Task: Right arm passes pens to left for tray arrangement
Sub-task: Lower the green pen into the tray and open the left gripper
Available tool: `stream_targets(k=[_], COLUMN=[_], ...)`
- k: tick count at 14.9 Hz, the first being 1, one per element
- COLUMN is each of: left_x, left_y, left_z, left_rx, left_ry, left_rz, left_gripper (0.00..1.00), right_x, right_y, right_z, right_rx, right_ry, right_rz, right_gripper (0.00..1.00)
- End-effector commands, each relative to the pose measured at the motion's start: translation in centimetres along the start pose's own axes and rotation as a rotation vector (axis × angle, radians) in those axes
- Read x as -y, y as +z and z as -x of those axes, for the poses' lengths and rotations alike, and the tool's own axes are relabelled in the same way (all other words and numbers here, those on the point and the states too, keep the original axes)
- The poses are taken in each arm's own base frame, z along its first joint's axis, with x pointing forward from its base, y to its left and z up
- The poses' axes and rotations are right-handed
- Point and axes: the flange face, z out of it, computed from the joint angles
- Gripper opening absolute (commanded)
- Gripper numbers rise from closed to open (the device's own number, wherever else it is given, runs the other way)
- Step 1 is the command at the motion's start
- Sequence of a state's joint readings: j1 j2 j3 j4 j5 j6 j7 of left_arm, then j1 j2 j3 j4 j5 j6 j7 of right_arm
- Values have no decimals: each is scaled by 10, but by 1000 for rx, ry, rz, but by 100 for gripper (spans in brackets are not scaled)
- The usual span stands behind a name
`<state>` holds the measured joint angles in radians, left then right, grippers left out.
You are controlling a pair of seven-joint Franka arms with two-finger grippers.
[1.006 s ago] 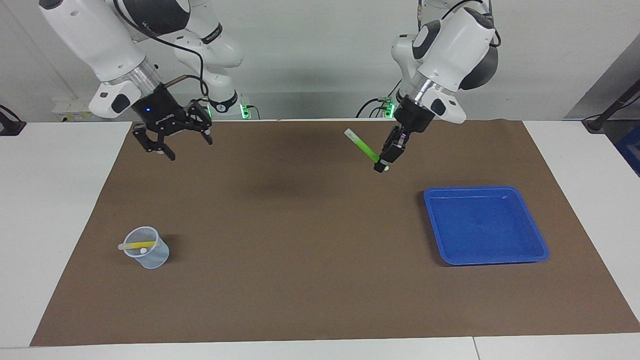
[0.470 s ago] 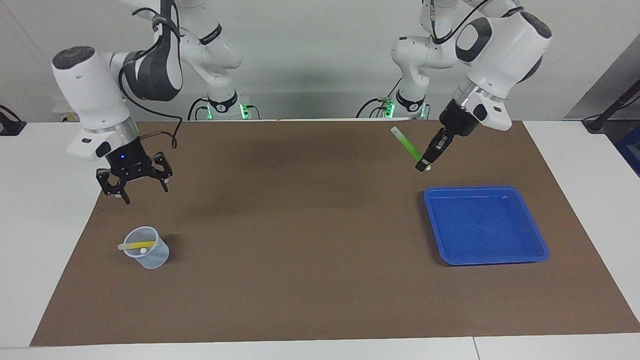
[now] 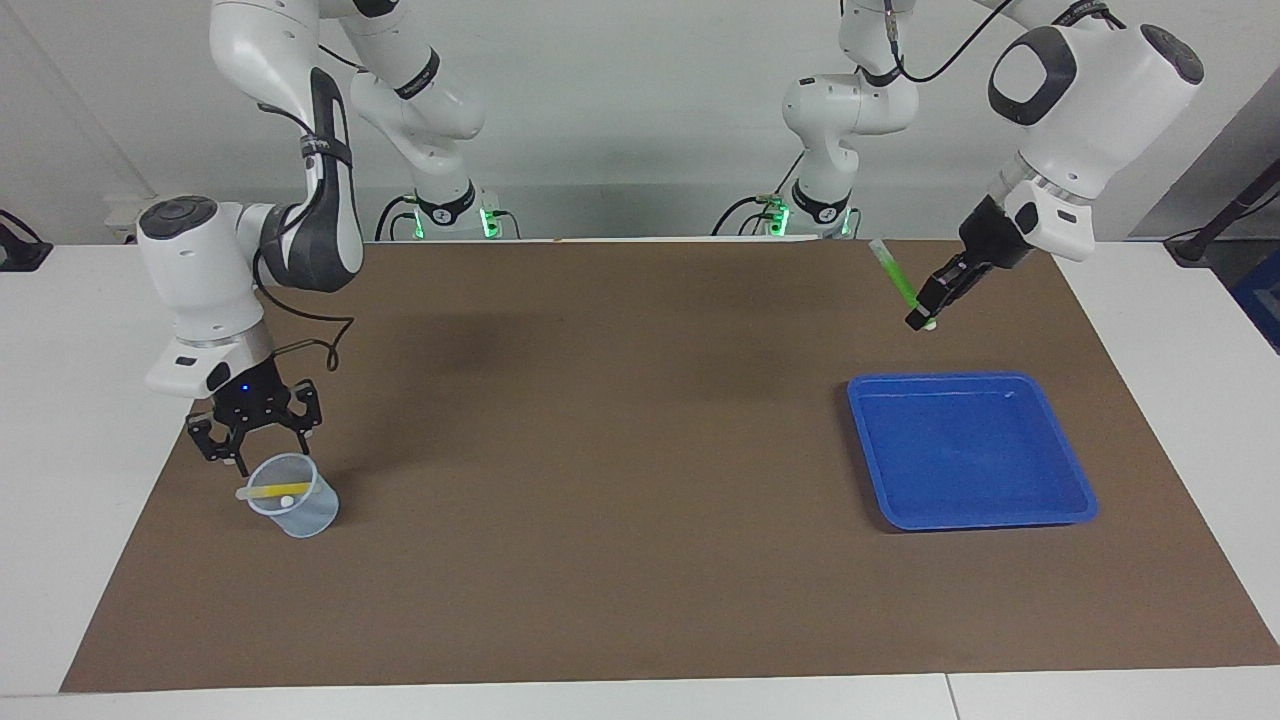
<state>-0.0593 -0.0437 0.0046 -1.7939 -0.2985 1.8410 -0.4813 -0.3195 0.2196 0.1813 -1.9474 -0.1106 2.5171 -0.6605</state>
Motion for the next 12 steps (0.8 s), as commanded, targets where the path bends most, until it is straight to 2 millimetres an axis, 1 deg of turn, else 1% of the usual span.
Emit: stream_targets(k=[1, 2, 3, 4, 5, 6, 8, 9, 10, 11, 12], left_x=[20, 25, 35, 46, 49, 59, 69, 80, 85, 89, 94], left_y=[-7, -10, -13, -17, -16, -15, -15, -14, -15, -11, -2], left_z=[-3, -8, -15, -22, -25, -31, -40, -47, -51, -54, -60], left_rx=[-28, -40, -52, -67, -76, -88, -106, -109, -124, -135, -148], left_ry=[117, 166, 207, 251, 302, 337, 407, 413, 432, 443, 448], left_rz=[-75, -82, -90, -106, -122, -144, -183, -190, -200, -201, -204], left_gripper=[0, 0, 0, 0, 0, 0, 0, 0, 0, 0, 0], right_x=[-7, -14, -23, -27, -29, -33, -45, -46, -44, -41, -41], right_y=[-8, -7, -6, -7, -7, -5, 7, 11, 10, 11, 10], right_z=[1, 6, 15, 18, 18, 21, 26, 26, 24, 21, 19], right_rx=[6, 17, 29, 33, 28, 19, 8, 4, 1, -1, -5], right_ry=[-44, -53, -60, -72, -72, -66, -80, -80, -76, -74, -66], right_rz=[39, 50, 64, 72, 78, 87, 94, 95, 94, 91, 92], right_gripper=[67, 67, 67, 67, 67, 67, 66, 66, 65, 63, 62])
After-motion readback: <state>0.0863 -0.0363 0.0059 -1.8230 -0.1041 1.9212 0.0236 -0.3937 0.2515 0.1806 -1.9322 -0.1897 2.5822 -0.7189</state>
